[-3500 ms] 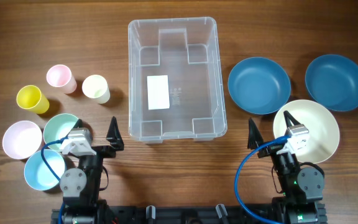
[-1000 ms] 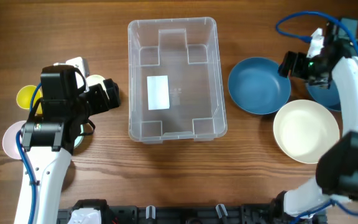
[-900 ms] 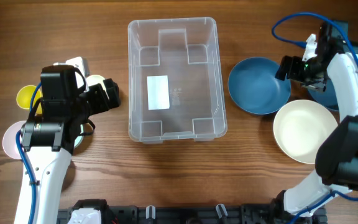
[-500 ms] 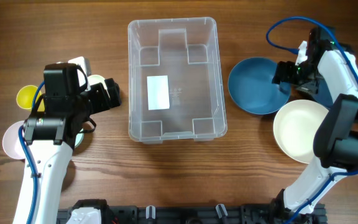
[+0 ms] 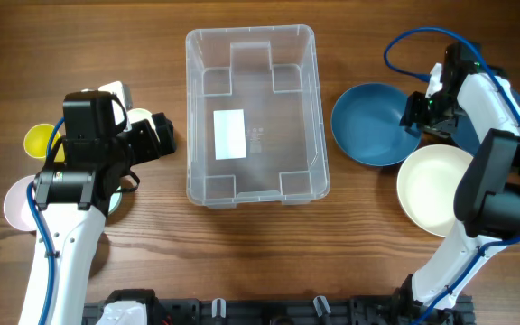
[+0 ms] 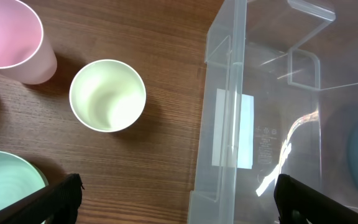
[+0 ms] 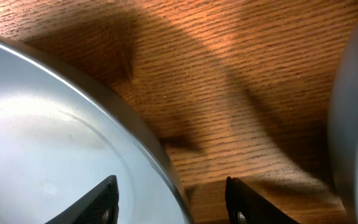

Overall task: Pack container
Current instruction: 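Reach the right gripper to the left blue plate and grasp its rim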

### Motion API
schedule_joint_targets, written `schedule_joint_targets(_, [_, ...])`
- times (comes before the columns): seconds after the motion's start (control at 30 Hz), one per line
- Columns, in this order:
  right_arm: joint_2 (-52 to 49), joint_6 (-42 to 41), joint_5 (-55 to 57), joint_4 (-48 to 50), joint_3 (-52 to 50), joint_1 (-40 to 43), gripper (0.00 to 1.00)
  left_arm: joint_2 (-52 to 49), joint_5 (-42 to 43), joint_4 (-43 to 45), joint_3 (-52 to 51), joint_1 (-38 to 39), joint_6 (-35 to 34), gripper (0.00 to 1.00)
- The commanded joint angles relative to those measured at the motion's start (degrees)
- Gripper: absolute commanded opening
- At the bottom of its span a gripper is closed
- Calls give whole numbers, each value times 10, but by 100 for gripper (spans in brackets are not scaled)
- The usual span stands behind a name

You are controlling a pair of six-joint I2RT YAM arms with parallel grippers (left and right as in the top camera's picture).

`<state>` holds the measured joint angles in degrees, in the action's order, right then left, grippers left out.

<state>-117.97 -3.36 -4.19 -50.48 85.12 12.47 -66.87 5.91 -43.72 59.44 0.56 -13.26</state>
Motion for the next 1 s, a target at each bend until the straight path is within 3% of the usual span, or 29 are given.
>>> schedule_joint_targets(0.0, [-11,-3,10,4,-3,-1,54,-4,7,2,13,-5,-7,100])
schedule_joint_targets(0.5, [-28,-2,7,14,-3,-1,50,-4,7,7,13,-5,-7,100])
schedule_joint_targets(0.6, [-28,-2,7,14,-3,-1,33,-4,7,7,13,-5,-7,100])
schedule_joint_targets(0.87, [-28,-12,-2,19,-3,-1,7,-4,7,13,13,-5,-7,100])
schedule_joint_targets(0.97, [-28,-12,-4,20,-3,-1,4,-4,7,13,13,-5,-7,100])
